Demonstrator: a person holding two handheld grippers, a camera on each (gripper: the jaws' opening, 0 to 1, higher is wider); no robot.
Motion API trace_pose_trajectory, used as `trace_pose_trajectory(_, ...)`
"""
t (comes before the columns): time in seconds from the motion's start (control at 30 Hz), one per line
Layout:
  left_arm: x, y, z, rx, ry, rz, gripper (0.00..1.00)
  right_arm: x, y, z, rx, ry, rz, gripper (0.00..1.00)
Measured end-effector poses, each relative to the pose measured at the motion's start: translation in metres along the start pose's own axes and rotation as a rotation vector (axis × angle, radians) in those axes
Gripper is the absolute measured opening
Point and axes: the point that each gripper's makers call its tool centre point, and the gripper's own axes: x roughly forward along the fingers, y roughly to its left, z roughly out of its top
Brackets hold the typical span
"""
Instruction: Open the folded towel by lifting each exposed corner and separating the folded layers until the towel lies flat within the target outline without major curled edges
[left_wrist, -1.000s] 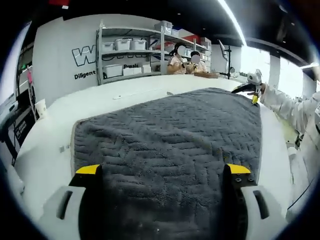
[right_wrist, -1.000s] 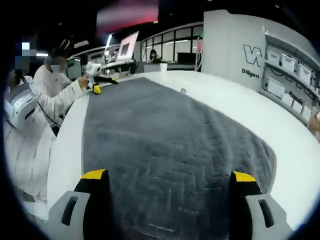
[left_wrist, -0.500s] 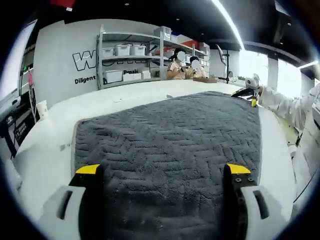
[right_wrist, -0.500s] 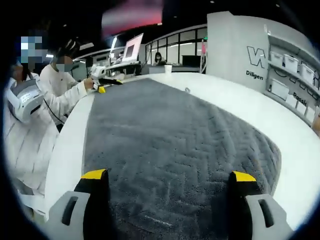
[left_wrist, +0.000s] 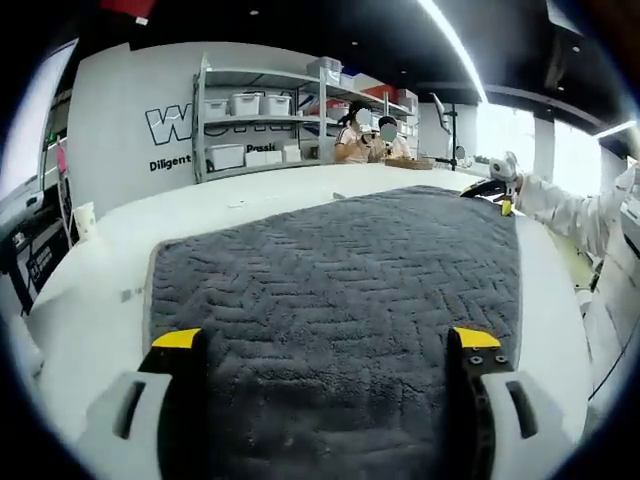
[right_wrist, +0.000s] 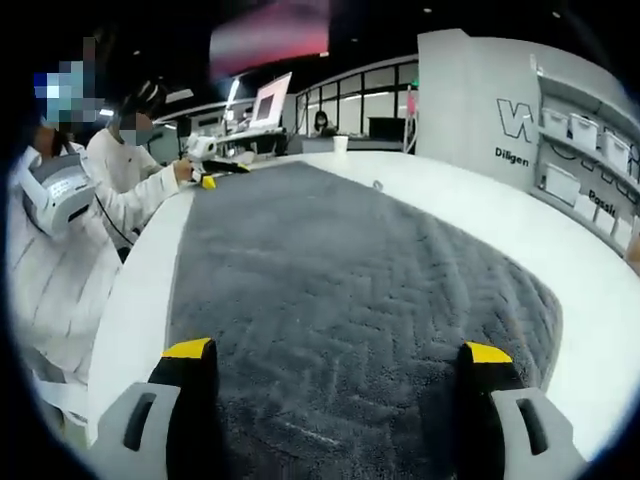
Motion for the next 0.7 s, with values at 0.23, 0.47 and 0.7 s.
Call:
trace_pose_trajectory(0.23, -0.0004, -0.0006, -0.0001, 0.001, -0.002, 0.002, 0.99, -0.0016, 0.0008, -0.0007, 0.002, -0.022, -0.004, 1.00)
trace_pose_trajectory(0.47, -0.0004, -0.0006, 0.0000, 0.002, -0.003, 0.003, 0.99, -0.0021, 0.0003, -0.0009, 0.002, -0.006, -0.002, 1.00)
trace_pose_trajectory(0.7, -0.0020, -0.0006, -0.0003, 0.005, 0.000, 0.000, 0.99, -0.0047, 0.0015, -0.0019, 0.002, -0.004, 0.000, 1.00)
